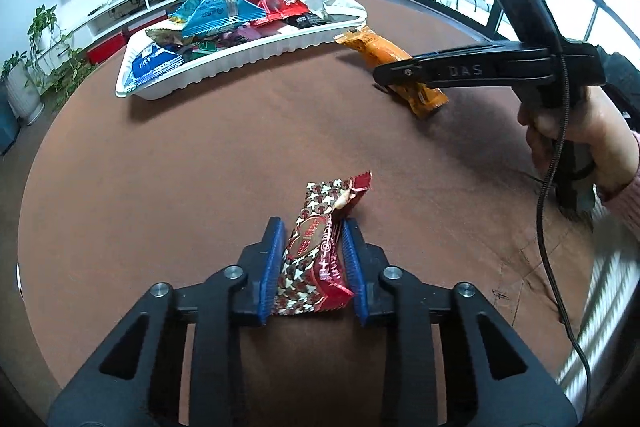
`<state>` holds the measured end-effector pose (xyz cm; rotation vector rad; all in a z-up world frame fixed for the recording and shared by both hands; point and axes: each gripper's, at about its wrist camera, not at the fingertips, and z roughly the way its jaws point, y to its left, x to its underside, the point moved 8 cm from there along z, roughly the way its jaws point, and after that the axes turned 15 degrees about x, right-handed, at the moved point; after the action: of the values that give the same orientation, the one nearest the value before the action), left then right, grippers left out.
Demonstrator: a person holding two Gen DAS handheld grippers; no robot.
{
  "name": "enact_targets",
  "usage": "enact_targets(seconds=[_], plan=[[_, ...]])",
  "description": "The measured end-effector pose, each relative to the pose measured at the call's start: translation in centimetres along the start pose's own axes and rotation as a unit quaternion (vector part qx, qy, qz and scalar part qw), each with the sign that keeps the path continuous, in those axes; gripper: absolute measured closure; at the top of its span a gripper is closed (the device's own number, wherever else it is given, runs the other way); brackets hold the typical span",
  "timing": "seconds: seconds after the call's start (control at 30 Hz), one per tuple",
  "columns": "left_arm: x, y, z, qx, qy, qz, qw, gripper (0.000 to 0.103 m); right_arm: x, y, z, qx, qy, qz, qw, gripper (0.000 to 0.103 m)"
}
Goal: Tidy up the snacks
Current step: 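Grasp the red-white candy with the left tool while the right tool grasps the orange bar, then carry the candy and orange bar over the white tray with both tools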
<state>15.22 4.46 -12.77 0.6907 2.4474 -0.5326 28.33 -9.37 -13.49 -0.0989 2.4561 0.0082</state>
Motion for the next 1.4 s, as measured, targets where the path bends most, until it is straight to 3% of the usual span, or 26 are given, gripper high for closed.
enact_targets(seconds=[0.23,0.5,0.93,1.4], plan=[[0.2,-0.1,-0.3,0.016,-0.009,-0.023,0.9996,0.078,1.1,-0.8,-1.1,-0.05,0.015,0.047,0.998,0.082],[0.4,-0.3,-0.5,0.035,-0.018,-0.052,0.9979,0.078,2.4,-2.1,-2.1,-0.112,0.035,0.112,0.987,0.082],[0.6,-0.9,-1.3,0.067,-0.036,-0.088,0.9932,0.083,4.7,-2.5,-4.3,-0.23,0.064,0.209,0.948,0.082],[0.8,-0.9,-2.3,0.075,-0.058,-0.113,0.989,0.088,5.0,-2.2,-5.4,-0.284,0.068,0.248,0.924,0.082]])
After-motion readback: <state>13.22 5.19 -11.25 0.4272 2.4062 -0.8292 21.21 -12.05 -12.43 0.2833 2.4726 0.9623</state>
